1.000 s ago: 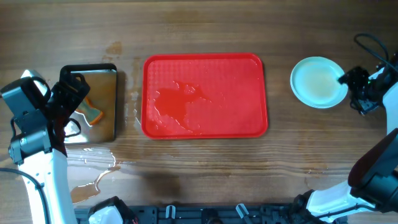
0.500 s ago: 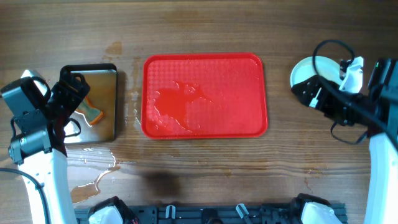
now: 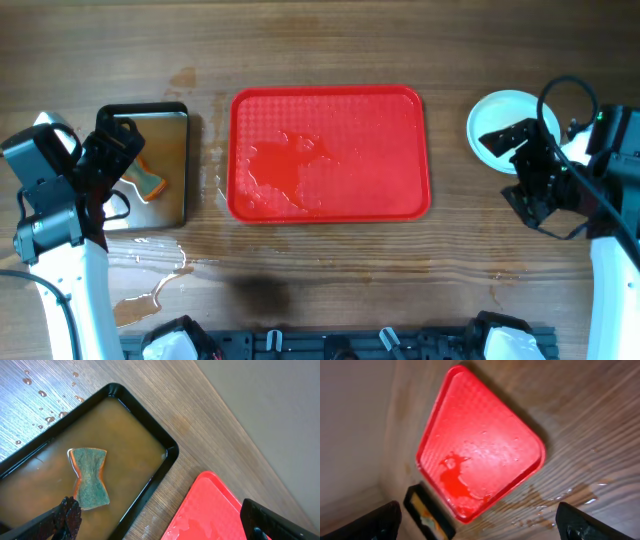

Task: Clean dirty plates on tray and stack at the side

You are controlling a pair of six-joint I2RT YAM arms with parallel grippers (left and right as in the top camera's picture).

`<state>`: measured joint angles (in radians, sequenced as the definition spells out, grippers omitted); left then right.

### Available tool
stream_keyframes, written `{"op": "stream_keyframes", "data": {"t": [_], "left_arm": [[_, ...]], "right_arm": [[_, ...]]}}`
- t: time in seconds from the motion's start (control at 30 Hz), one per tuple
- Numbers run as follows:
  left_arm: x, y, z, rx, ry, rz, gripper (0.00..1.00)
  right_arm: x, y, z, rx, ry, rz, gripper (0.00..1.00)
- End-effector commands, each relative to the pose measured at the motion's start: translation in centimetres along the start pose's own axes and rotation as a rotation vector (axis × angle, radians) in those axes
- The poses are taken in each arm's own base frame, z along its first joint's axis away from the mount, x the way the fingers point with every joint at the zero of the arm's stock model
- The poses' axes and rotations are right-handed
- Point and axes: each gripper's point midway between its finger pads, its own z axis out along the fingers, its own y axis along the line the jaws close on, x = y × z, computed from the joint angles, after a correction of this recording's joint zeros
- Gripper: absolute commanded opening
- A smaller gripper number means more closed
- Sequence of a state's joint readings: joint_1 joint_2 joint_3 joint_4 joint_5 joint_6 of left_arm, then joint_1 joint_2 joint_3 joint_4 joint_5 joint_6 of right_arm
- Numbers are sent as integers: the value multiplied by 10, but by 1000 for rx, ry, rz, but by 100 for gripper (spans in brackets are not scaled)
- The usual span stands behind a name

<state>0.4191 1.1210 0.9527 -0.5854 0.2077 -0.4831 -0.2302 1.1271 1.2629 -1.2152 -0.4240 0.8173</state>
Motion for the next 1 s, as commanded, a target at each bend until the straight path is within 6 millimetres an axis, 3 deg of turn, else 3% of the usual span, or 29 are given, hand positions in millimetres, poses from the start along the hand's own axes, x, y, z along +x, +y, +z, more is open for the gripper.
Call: {"op": "stream_keyframes", "data": {"t": [0.0, 0.1, 0.23, 0.3, 0.6, 0.7, 0.83, 0.97], "left_arm": [[-2, -2, -2, 10, -5, 5, 100], [-2, -2, -2, 10, -5, 4, 100], [-2, -2, -2, 9, -5, 4, 100], [-2, -2, -2, 10, -5, 4, 100], [-2, -2, -2, 10, -5, 4, 100], [-2, -2, -2, 9, -5, 4, 100], [-2, -2, -2, 10, -5, 4, 100], [-2, -2, -2, 9, -5, 4, 100]], "right_arm": [[-16, -21, 9, 108, -95, 23, 100], [-17, -10, 26, 17, -212, -79, 100], [3, 27, 39, -318, -388, -339, 100], [13, 29, 39, -471, -478, -419, 100], [30, -25, 67, -690, -645, -455, 100], [30, -33, 69, -652, -668, -494, 100], [30, -33, 63, -595, -762, -688, 100], [27, -48, 74, -449, -803, -854, 100]]}}
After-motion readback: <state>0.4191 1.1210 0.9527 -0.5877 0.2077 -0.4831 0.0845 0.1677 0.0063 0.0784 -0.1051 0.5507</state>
